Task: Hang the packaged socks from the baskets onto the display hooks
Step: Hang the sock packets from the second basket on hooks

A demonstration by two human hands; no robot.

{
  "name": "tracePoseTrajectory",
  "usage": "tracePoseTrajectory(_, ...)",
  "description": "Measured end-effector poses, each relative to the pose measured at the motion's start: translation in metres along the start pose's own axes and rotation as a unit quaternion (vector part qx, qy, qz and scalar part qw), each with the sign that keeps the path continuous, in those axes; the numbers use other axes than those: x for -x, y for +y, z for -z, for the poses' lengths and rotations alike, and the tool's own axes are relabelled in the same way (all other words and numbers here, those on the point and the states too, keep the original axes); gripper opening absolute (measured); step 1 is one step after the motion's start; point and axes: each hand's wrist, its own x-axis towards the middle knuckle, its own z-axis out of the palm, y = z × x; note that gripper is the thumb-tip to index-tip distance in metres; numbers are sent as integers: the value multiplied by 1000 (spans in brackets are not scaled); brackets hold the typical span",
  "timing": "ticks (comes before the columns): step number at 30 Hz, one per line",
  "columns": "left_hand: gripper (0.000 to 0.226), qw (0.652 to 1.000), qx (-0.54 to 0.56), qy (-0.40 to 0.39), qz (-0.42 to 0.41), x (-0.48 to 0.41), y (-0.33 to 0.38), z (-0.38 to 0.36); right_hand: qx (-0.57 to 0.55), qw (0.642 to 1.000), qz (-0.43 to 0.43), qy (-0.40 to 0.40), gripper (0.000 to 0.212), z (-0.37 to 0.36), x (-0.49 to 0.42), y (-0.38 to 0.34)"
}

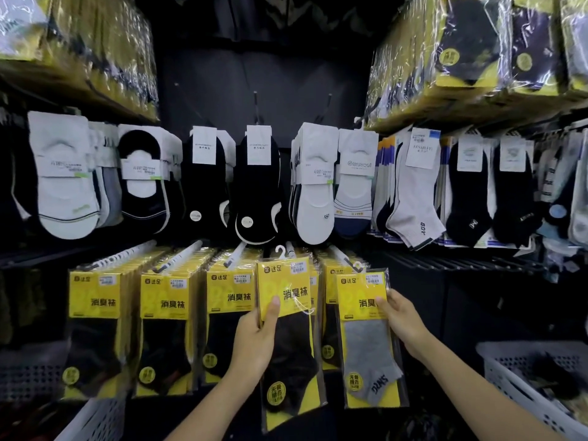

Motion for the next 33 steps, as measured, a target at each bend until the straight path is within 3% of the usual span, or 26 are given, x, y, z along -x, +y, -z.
tracePoseTrajectory(3,63,1000,9,-6,0,-4,-5,-3,-3,1000,-5,-28,14,0,-10,8)
tracePoseTrajectory(6,69,1000,13,-9,1,-8,-9,-6,4,1000,-16,-3,14,-7,-26,18)
tracePoseTrajectory(11,46,999,28,-20,-8,-7,-13,-12,-23,990,-53,128,18,-30,-53,36)
tracePoseTrajectory(16,64,999,45,-27,10,-9,-20,-15,8,956,-135,262,32,-41,-63,45)
tracePoseTrajectory(20,56,998,56,-27,12,-6,-21,-14,30,941,-130,311,37,-41,-48,42)
tracePoseTrajectory(22,57,997,64,-28,17,-3,-19,-13,5,953,-109,281,33,-42,-33,38)
tracePoseTrajectory(25,47,997,72,-34,21,3,-12,-18,-45,986,-75,142,24,-49,-1,18)
tracePoseTrajectory(29,35,993,81,-83,12,18,0,-38,-87,995,-48,-14,28,-57,43,-10)
tracePoseTrajectory(33,14,989,95,-112,19,29,10,-59,-101,994,-26,-31,23,-46,65,-18)
